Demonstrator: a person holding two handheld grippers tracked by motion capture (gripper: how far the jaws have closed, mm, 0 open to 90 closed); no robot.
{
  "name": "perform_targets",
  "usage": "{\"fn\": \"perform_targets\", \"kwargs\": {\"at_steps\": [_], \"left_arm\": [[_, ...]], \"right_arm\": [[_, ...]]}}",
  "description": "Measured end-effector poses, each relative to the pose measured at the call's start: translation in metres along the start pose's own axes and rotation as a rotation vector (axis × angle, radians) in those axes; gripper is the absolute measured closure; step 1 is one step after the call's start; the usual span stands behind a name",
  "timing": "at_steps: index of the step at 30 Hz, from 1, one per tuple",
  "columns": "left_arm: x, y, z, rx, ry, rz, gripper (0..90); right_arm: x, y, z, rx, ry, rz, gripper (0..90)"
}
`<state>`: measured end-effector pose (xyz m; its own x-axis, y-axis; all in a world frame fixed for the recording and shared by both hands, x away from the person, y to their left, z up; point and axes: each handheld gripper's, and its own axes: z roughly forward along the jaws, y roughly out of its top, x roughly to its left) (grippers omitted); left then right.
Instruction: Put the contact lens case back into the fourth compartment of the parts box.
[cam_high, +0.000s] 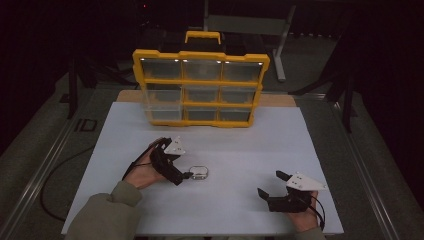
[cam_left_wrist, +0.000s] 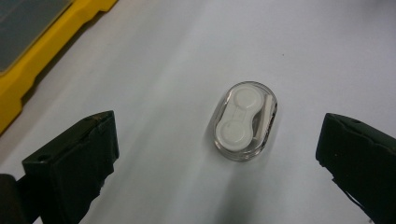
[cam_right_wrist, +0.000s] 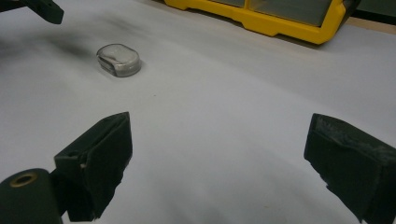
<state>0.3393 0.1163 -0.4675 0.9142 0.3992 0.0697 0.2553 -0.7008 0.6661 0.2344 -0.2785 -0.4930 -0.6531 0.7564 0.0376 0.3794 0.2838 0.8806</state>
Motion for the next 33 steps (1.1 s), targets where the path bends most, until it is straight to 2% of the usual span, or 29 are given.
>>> {"fn": "perform_targets", "kwargs": {"at_steps": [14, 22, 26, 33], "left_arm": [[0.002, 0.006, 0.014, 0.044, -0.049, 0.006, 0.8], [0.006, 0.007, 0.023, 0.074, -0.08, -0.018, 3.8], [0.007, 0.007, 0.025, 0.076, -0.118, -0.025, 3.8], [0.007, 0.008, 0.031, 0.099, -0.155, -0.02, 5.7]], "right_arm": [[0.0, 0.0, 0.0, 0.005, -0.002, -0.003, 7.3], [0.0, 0.0, 0.0, 0.006, -0.001, -0.004, 7.3], [0.0, 0.0, 0.001, 0.008, 0.003, -0.005, 7.3], [0.0, -0.001, 0.001, 0.008, 0.005, -0.006, 7.3]]}}
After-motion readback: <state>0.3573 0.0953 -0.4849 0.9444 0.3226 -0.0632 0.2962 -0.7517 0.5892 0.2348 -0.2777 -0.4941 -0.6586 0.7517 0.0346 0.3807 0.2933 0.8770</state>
